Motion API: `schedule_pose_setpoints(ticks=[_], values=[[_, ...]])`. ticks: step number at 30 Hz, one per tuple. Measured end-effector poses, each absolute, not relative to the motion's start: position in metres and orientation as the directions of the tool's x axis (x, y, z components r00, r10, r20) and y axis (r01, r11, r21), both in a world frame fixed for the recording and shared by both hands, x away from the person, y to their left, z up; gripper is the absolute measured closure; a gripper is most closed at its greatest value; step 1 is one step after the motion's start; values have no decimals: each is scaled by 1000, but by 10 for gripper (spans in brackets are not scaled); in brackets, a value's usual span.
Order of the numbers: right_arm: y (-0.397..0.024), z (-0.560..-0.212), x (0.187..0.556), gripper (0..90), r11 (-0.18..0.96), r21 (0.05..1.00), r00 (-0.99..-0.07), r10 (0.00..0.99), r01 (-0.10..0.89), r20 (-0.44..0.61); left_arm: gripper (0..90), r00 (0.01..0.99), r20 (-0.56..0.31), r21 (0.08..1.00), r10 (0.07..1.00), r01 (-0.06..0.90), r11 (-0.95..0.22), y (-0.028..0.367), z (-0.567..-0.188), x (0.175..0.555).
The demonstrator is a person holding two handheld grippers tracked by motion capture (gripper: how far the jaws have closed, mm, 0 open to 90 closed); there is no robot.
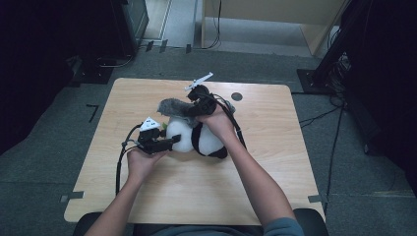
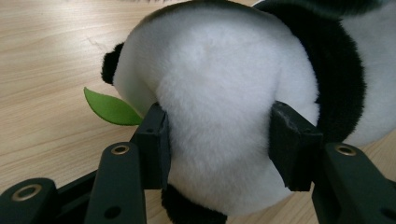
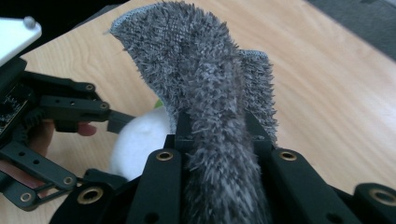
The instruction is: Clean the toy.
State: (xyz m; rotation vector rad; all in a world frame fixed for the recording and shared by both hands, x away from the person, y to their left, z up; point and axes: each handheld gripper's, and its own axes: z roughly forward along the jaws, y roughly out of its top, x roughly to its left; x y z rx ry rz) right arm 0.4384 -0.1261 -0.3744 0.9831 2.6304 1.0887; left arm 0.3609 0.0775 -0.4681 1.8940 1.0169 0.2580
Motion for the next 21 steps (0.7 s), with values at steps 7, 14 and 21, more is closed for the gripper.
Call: schedule_pose_setpoints(ticks=[7,14,21], values=[[-125,-386,434,742,532,659,-774,620,532,125,472,627,-232,810,743,548,-209,77,-468,361],[-137,-386,429,741,545,649,-768,633,531,96,473,629,-231,809,742,548,-213,78,-468,362],[-167,-384,425,741,517,652,-739,666,555,102,473,627,-238,808,742,552,-207,78,-468,362]])
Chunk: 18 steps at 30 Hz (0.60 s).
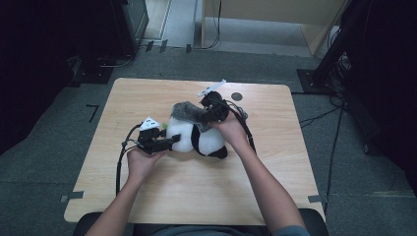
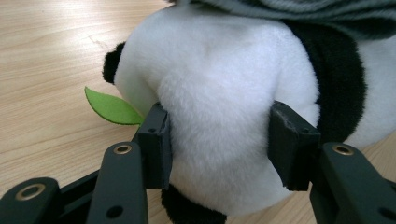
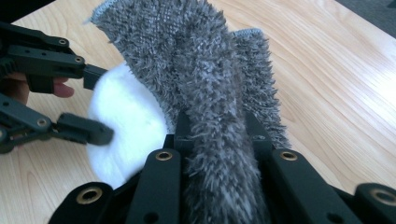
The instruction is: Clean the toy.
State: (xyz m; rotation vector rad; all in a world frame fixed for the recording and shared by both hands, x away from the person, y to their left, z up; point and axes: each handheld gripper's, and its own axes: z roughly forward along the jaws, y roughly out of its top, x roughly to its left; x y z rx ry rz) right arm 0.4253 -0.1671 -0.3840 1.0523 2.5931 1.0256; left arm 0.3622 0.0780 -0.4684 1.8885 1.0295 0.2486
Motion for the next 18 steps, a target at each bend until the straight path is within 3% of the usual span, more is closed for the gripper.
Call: schedule_pose_setpoints(ticks=[18], values=[[-245,-380,415,740,414,675,-646,753,610,122,471,630,-240,811,739,549,-204,79,-469,362]])
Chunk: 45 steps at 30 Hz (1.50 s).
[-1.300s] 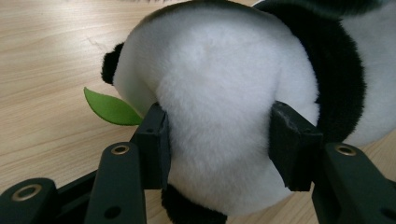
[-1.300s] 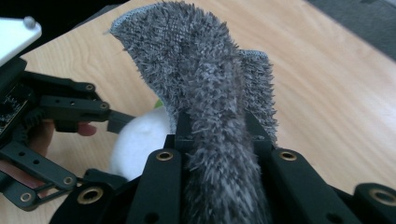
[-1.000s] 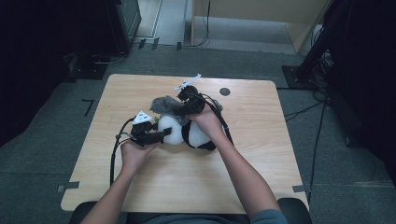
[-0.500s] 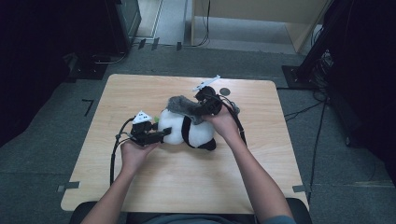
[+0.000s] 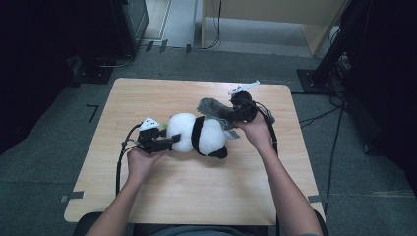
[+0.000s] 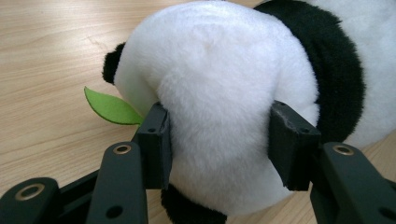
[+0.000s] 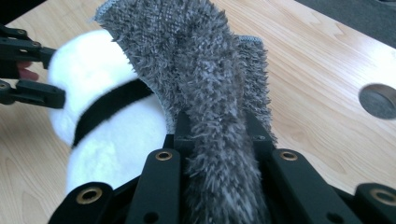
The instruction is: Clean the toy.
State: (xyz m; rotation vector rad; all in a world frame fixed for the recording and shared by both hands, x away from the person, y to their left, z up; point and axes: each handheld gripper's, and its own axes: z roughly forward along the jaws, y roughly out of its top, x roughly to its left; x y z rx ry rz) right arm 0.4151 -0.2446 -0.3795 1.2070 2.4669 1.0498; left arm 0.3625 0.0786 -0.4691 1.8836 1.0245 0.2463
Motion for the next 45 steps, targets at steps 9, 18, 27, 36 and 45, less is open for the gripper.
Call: schedule_pose_setpoints(ticks=[9,18,27,36,45], values=[[-252,-379,415,744,418,667,-637,763,616,110,468,631,-244,812,737,548,-200,79,-470,362],[-223,-360,412,744,429,707,-685,721,562,107,464,626,-268,809,733,559,-182,80,-469,362],[-153,-366,413,738,507,694,-764,638,511,96,468,625,-268,814,733,555,-175,79,-466,360],[-125,-381,411,676,551,679,-796,600,486,83,472,622,-268,813,736,556,-173,79,-466,360],[-124,-388,407,744,544,693,-795,602,473,70,485,617,-262,809,742,560,-180,78,-465,360]])
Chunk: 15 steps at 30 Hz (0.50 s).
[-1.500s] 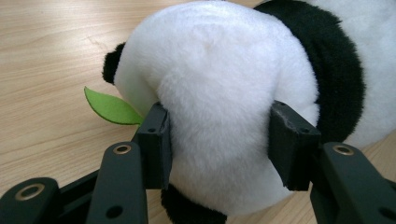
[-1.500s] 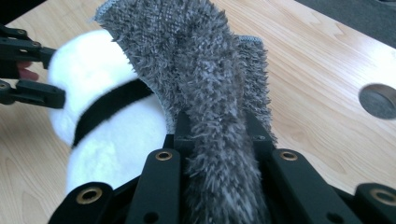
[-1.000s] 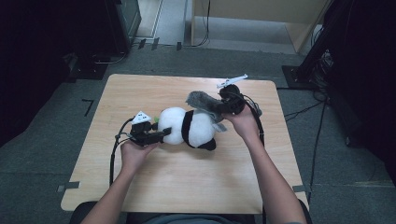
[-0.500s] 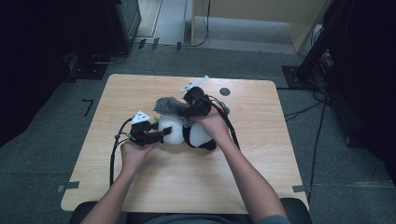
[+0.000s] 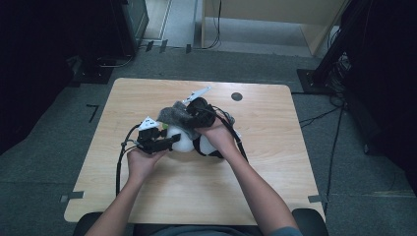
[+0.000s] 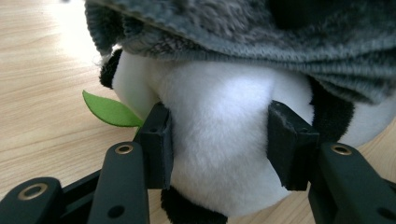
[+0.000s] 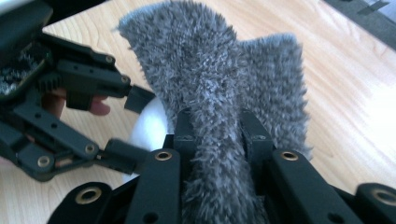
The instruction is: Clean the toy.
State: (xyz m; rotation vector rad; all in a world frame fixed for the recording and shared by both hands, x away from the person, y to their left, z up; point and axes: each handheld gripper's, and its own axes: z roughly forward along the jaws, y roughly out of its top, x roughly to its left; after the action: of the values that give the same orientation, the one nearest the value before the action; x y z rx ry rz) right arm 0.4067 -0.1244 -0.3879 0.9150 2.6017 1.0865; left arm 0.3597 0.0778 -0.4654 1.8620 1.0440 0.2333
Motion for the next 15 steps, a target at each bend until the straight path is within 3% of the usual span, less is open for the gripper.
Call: schedule_pose_setpoints(ticks=[15], values=[[-183,-384,396,752,516,687,-745,665,511,55,491,625,-241,814,742,547,-196,76,-466,360]])
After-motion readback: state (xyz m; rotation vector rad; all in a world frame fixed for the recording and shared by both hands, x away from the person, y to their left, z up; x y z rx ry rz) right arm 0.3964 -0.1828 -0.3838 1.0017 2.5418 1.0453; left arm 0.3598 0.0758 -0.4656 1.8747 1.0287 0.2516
